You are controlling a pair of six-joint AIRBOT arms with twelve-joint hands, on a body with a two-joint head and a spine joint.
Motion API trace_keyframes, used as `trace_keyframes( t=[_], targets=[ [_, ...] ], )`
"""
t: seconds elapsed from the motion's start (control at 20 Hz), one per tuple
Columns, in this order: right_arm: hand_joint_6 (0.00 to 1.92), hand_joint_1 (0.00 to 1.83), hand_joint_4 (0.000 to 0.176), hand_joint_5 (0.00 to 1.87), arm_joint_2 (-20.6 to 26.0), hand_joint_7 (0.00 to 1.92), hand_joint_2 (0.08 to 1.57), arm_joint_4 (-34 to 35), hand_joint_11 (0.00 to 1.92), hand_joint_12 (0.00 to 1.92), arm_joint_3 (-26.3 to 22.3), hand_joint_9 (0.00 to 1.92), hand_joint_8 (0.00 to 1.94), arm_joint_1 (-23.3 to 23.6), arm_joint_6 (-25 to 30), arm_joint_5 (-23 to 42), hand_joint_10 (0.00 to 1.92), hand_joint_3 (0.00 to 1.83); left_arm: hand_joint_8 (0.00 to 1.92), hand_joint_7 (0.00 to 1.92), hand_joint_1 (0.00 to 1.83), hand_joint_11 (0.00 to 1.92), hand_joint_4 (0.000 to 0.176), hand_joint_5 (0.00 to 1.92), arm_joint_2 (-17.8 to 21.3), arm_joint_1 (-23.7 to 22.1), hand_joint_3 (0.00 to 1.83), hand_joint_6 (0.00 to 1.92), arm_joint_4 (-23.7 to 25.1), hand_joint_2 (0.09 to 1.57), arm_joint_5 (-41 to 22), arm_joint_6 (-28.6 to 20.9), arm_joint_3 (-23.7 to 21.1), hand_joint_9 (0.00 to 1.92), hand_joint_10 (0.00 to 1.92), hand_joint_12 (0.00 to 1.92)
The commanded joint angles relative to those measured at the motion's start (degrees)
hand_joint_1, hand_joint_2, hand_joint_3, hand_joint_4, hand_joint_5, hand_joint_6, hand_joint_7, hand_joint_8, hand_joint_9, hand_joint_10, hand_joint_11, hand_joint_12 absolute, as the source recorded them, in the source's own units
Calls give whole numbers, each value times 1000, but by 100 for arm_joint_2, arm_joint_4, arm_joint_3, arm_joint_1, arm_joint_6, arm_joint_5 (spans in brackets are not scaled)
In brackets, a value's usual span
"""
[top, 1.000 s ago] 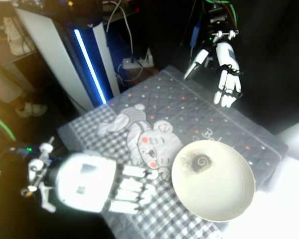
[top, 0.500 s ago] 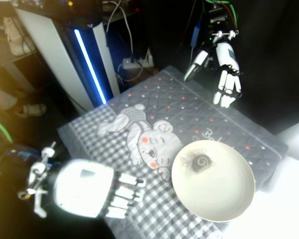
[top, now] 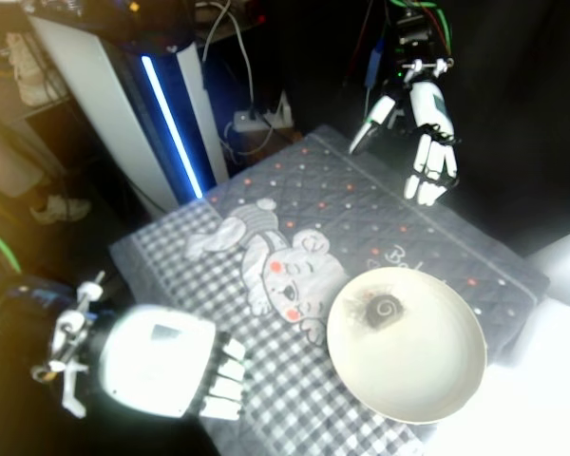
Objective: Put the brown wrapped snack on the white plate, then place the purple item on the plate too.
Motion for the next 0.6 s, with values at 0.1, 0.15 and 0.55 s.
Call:
trace_keyframes(
  t=[0.1, 0.15, 0.55],
  targets=[
    [802, 1364, 0, 1049, 10, 887, 1131, 584, 561, 1438, 26, 796, 1095, 45, 6, 902, 1375, 4, 0, 350, 695, 0, 99, 376, -75, -55, 4, 0, -155, 915, -658, -64, 25, 336, 0, 975],
    [802, 1364, 0, 1052, 2, 896, 1135, 762, 524, 1422, 54, 762, 1104, 45, 3, 1075, 1390, 1, 3, 360, 695, 0, 69, 394, -100, -65, 2, 4, -155, 919, -652, -64, 41, 356, 6, 1012],
    [809, 1399, 0, 1036, -1188, 1212, 1043, 606, 863, 1083, 962, 1089, 508, 1687, -341, 994, 1016, 0, 6, 369, 772, 0, 62, 420, -204, -87, 0, 4, -117, 904, -598, -110, 124, 332, 11, 886]
  ],
)
